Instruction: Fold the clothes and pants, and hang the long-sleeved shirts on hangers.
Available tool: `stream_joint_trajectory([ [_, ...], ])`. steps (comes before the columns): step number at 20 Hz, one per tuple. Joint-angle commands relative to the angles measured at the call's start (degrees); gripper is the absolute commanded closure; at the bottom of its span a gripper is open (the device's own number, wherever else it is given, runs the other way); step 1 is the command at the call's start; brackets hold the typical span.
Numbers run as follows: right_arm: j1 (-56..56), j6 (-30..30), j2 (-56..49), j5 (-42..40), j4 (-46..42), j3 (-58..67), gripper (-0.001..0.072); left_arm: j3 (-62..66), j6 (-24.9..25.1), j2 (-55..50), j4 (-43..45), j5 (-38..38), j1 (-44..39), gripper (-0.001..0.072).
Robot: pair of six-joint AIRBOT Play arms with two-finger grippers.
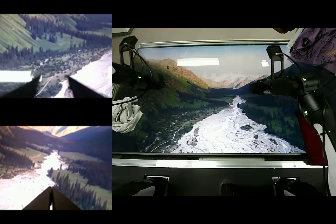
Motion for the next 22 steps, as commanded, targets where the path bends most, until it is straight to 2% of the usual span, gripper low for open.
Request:
stream_joint_trajectory([
  [1, 0.04, 0.02, -0.02, -0.02, -0.02, 0.04, 0.0678, -0.15, -5.53, -0.37, 11.17, -2.12, 1.22, -0.0011],
  [2, 0.04, 0.02, -0.02, 0.0, -0.02, 0.04, 0.0678, -0.87, -8.76, -0.35, 14.08, -0.52, 4.15, -0.001],
  [4, 0.04, 0.02, -0.02, 0.07, 0.0, 0.04, 0.0678, -2.56, -11.32, -0.37, 12.09, 4.09, 13.42, -0.0005],
  [7, 0.04, 0.02, -0.02, 0.02, 0.0, 0.04, 0.0678, -6.62, -10.58, -1.33, 10.38, 11.87, 26.47, -0.0005],
  [10, 0.04, 0.07, -0.02, -0.09, 0.09, 0.04, 0.0678, -10.56, -9.7, -5.22, 8.61, 19.63, 35.71, -0.0005],
  [13, 0.04, 0.04, -0.02, 0.02, 0.02, 0.04, 0.0679, -12.59, -2.99, -12.72, 1.55, 26.36, 40.39, -0.0005],
  [19, 0.04, 1.14, -0.02, 0.0, 0.02, 0.04, 0.0679, -12.5, -3.26, -26.67, 1.55, 32.24, 42.05, -0.0003],
  [20, 0.04, 1.77, -0.02, -0.04, 0.02, 0.04, 0.0679, -12.5, -3.26, -27.74, 1.55, 32.22, 41.92, 0.0016],
  [21, 0.04, 2.89, -0.02, -0.07, 0.02, 0.04, 0.0678, -12.5, -3.13, -28.2, 0.87, 31.15, 41.75, 0.0463],
  [22, 0.04, 3.32, -0.02, -0.09, 0.02, 0.04, 0.0678, -12.31, -1.62, -27.85, -0.37, 29.24, 41.4, 0.0687],
])
